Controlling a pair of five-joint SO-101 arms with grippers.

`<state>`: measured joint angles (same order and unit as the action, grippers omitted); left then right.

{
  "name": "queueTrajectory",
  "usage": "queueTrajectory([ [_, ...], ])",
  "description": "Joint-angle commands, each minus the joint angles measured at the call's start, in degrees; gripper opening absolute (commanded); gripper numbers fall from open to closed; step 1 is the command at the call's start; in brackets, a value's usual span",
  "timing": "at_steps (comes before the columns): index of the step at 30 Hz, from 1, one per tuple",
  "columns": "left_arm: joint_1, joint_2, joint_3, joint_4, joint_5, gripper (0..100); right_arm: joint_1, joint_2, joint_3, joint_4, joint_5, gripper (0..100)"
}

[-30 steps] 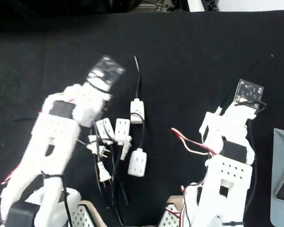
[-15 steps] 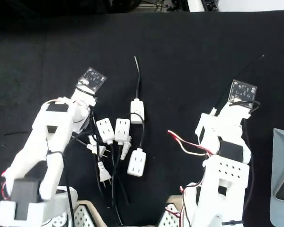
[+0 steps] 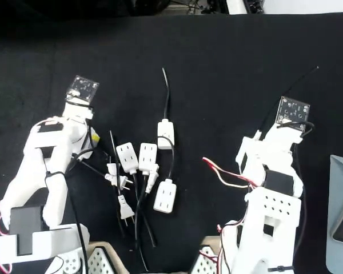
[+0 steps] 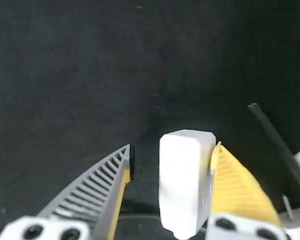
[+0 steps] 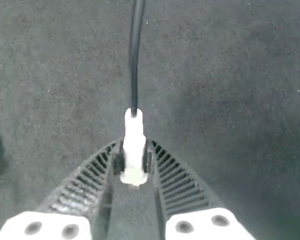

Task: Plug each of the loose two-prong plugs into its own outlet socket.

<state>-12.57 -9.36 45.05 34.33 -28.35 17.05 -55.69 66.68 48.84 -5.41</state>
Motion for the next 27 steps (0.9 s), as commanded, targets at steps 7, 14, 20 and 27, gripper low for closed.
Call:
queueTrajectory([
  [7, -4.4, -0.4, -9.7, 4.6, 0.0, 26, -0.8, -1.1, 0.8, -2.4, 0.1, 1.1],
  [14, -5.7, 0.2, -13.2, 9.6, -0.3, 26, -0.8, -1.2, 0.9, -2.5, 0.1, 1.1],
  [20, -7.3, 0.4, -8.4, 4.2, -0.4, 26, -0.8, -1.2, 0.9, -2.5, 0.1, 1.1],
  [27, -8.6, 0.4, -5.1, -0.4, -0.4, 26, -0.8, -1.2, 0.9, -2.5, 0.1, 1.1],
])
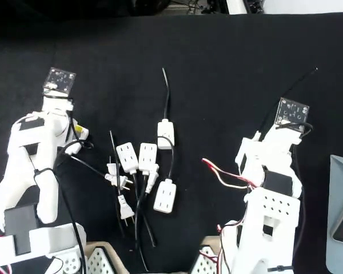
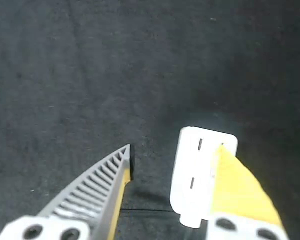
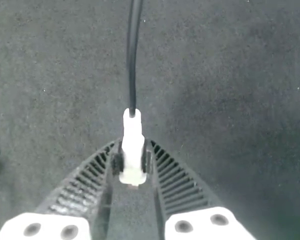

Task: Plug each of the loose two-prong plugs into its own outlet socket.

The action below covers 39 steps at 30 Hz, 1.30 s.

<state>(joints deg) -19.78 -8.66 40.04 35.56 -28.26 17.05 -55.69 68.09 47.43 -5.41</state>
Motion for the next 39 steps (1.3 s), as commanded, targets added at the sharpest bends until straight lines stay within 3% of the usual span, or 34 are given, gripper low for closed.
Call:
queueTrajectory([
  [1, -1.5, -0.4, -0.1, -1.4, -0.4, 26, -0.8, -1.2, -0.5, -1.1, 0.1, 1.1],
  [5, -1.1, -1.1, 0.3, -0.8, -0.4, 26, -0.8, -1.2, -0.5, -1.1, 0.1, 1.1],
  [12, -1.1, -6.0, -7.1, 13.1, -0.4, 26, -0.8, -1.2, -0.5, -1.1, 0.1, 1.1],
  [16, -1.0, -9.8, -7.4, 17.1, -2.5, 26, -0.8, -1.2, -0.5, -1.1, 0.1, 1.1],
  [23, -0.4, -8.4, -1.2, 12.3, -9.8, 26, -0.8, -1.2, -0.5, -1.1, 0.1, 1.3],
  [27, 0.3, -2.6, -0.7, 7.5, -9.8, 26, -0.8, -1.2, -0.4, -1.1, 0.1, 1.3],
  [34, 1.2, 5.4, -3.5, 6.2, -8.2, 25, -0.8, -1.1, -0.4, -1.1, 0.1, 1.3],
  [39, 1.9, 6.5, -5.1, 6.2, -6.8, 14, -0.8, -1.1, -0.4, -1.1, 0.1, 1.3],
])
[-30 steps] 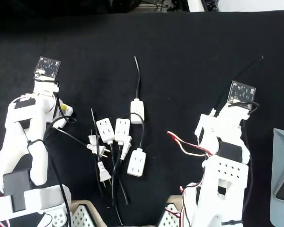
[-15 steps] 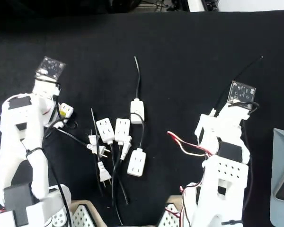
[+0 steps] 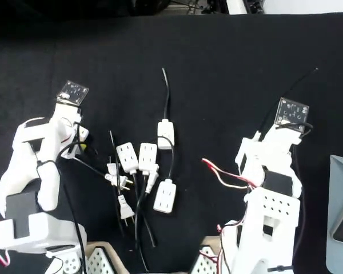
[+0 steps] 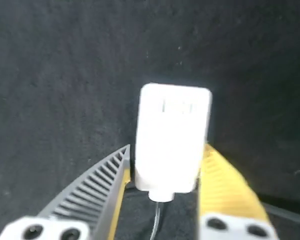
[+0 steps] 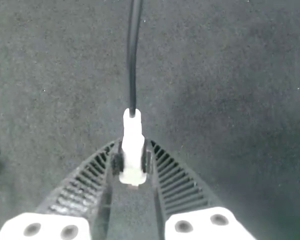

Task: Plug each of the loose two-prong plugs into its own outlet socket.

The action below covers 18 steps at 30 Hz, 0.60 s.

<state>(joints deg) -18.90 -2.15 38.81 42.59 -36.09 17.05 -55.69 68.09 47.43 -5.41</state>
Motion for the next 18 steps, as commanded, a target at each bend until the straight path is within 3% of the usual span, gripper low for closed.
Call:
queueTrajectory([
  [1, 1.5, 0.0, -3.9, -0.9, 1.1, 12, -0.8, -1.1, -0.4, -1.1, 0.1, 1.3],
  [13, 9.3, -0.1, -2.7, 0.1, 0.6, 11, -0.8, -1.1, -0.4, -1.1, 0.1, 1.3],
  [18, 12.4, -0.1, 0.4, 1.4, -6.0, 11, -0.8, -1.0, -0.4, -1.1, 0.1, 1.3],
])
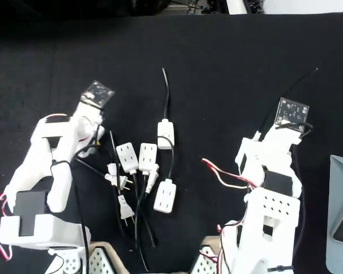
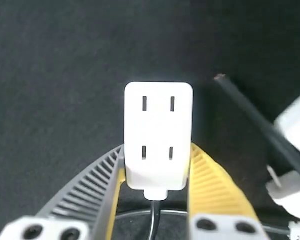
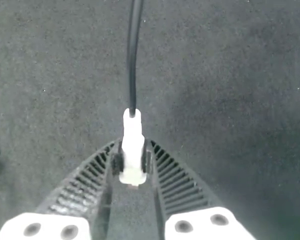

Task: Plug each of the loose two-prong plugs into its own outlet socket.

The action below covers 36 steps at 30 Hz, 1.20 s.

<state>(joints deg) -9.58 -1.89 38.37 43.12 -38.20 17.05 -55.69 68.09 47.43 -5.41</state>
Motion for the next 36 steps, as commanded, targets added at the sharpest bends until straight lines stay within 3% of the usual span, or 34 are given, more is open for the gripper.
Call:
queueTrajectory([
  [1, 3.2, -0.4, 1.4, 0.6, -4.3, 11, -0.8, -1.0, -0.4, -1.1, 0.1, 1.3],
  [8, 2.9, -0.4, 1.5, 1.0, -7.1, 12, -3.0, -0.9, -0.2, -0.9, 2.5, 1.3],
  [13, 2.3, -2.1, 1.8, 1.0, -5.6, 24, -4.5, -1.2, 0.8, -1.1, 2.5, 1.4],
  [16, 1.6, -7.0, 2.1, 1.1, -1.1, 26, -4.7, -1.2, 0.8, -1.1, 2.5, 1.4],
  [25, -3.0, -24.4, 2.2, 8.6, 2.0, 26, -11.1, -1.2, -0.2, -1.1, 2.0, 1.5],
  [31, -12.0, -25.6, 2.9, 8.6, 8.5, 26, -19.8, -0.9, 0.0, -8.5, 1.9, 1.2],
  [36, -19.6, -25.6, 5.6, 8.4, 13.6, 26, -32.1, -0.7, 3.7, -22.9, 1.9, 1.1],
])
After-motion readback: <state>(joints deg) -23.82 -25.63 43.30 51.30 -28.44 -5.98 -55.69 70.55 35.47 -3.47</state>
